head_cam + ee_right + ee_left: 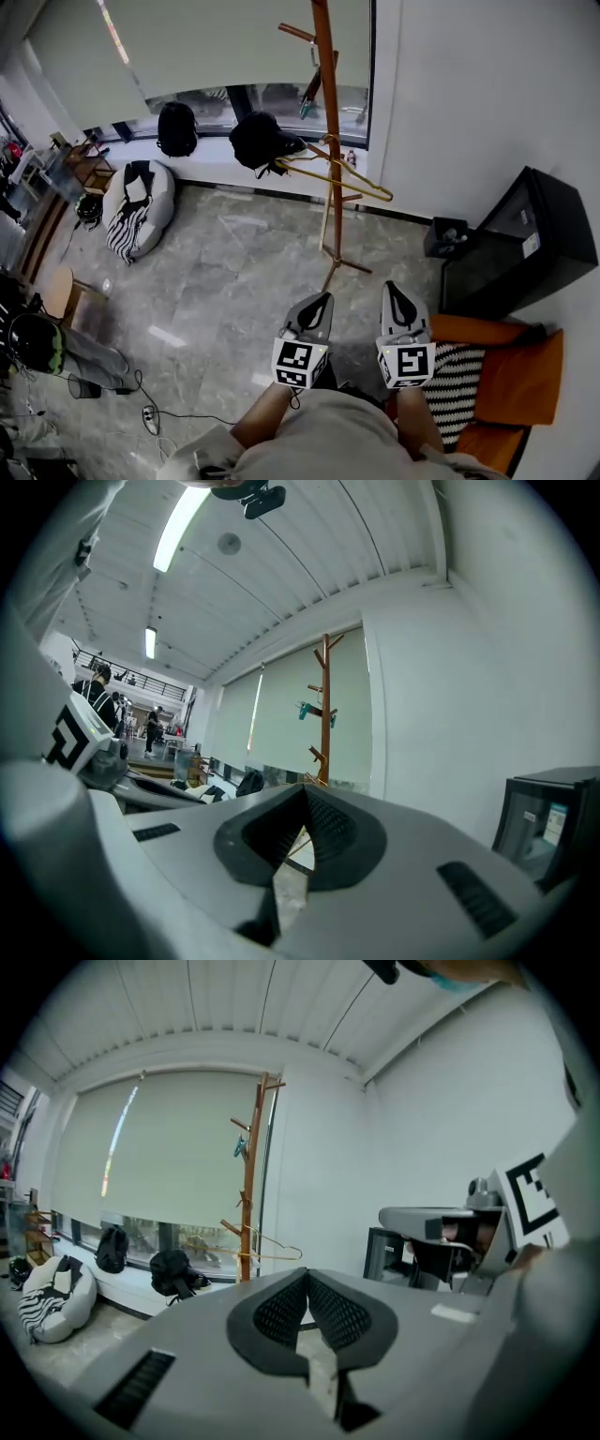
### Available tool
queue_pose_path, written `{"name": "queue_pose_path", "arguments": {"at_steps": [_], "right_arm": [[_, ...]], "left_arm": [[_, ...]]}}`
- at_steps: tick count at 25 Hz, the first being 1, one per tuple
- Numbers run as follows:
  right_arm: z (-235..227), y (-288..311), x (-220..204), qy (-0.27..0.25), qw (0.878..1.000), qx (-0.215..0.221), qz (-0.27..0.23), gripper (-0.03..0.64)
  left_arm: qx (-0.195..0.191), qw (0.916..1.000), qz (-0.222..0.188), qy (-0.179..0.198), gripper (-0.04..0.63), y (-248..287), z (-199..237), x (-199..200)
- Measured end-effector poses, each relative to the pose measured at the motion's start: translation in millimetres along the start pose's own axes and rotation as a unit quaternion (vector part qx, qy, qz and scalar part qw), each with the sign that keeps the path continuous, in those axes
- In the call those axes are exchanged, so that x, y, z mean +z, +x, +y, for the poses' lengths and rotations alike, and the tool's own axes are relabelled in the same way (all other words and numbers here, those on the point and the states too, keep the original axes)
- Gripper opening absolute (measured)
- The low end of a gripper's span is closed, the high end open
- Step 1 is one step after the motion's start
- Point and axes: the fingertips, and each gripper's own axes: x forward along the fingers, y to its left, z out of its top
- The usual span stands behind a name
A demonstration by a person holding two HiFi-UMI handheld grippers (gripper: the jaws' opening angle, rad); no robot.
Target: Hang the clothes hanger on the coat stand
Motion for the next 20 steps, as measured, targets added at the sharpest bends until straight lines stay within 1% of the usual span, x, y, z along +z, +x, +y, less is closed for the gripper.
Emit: {"name": "queue_pose_path", "arguments": {"at_steps": [3, 5, 11, 14, 20], "right_arm": [[8.8, -15.6, 9.3, 0.026, 0.999, -0.014, -0.011, 0.005], [12.2, -26.2, 11.6, 0.035, 0.999, -0.027, -0.01, 0.005], [9.0, -34.8, 19.3, 0.027, 0.998, -0.056, -0.002, 0.005], [23.2, -33.1, 30.7, 0.014, 0.998, -0.055, -0.009, 0.005], [56.5, -21.6, 43.6, 0.008, 0.998, -0.058, -0.025, 0.005]], "left_arm": [[0.014, 0.9998, -0.01, 0.006, 0.011, -20.5, 1.4, 15.3], [0.018, 0.9997, -0.013, 0.009, 0.011, -27.8, 2.2, 19.8], [-0.002, 0.9994, -0.032, 0.015, 0.011, -32.8, -0.9, 30.5], [-0.008, 0.9989, -0.042, 0.018, 0.011, -45.2, 4.6, 35.8], [-0.009, 0.9977, -0.061, 0.027, 0.011, -65.4, 27.9, 46.3]]}}
